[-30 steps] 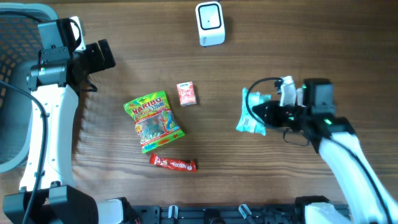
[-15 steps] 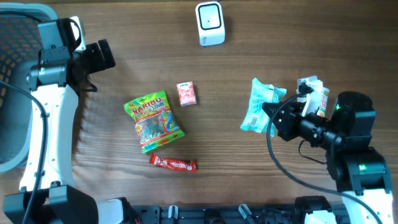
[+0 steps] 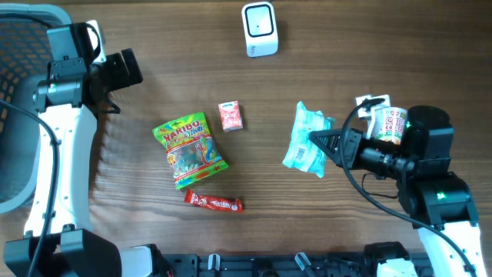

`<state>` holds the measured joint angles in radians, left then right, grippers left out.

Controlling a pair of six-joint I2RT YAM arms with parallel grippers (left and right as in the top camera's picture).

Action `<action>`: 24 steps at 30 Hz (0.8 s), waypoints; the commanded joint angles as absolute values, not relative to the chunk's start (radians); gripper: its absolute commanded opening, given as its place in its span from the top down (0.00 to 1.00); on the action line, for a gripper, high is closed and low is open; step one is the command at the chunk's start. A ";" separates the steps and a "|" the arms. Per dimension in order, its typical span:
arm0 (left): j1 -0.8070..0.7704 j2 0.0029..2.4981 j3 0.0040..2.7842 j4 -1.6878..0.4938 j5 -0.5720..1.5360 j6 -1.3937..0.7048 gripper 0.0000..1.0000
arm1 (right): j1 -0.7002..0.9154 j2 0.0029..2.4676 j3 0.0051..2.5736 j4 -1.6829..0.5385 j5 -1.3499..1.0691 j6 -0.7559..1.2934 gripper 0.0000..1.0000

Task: Scan the item barcode

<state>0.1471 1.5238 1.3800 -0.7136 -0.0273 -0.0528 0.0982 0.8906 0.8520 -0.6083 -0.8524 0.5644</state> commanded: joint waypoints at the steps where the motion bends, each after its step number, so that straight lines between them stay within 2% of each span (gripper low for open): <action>1: 0.155 1.515 1.388 -0.711 -0.019 -0.037 0.00 | 0.138 0.887 0.879 -0.611 -0.784 0.570 0.96; 4: 0.155 1.515 1.388 -0.711 -0.019 -0.038 0.00 | 0.184 0.897 0.879 -0.629 -0.693 0.439 0.96; 8: 0.155 1.515 1.388 -0.711 -0.019 -0.037 0.00 | 0.279 0.981 0.879 -0.686 -0.456 0.375 0.96; 11: 0.155 1.515 1.388 -0.711 -0.019 -0.037 0.00 | 0.299 1.090 0.934 -0.728 -0.436 0.295 0.96; 18: 0.155 1.515 1.388 -0.711 -0.019 -0.037 0.00 | 0.300 1.410 1.486 -1.212 -0.065 0.172 0.96; 24: 0.155 1.515 1.388 -0.711 -0.019 -0.037 0.00 | 0.300 1.552 1.726 -1.244 0.038 0.018 0.96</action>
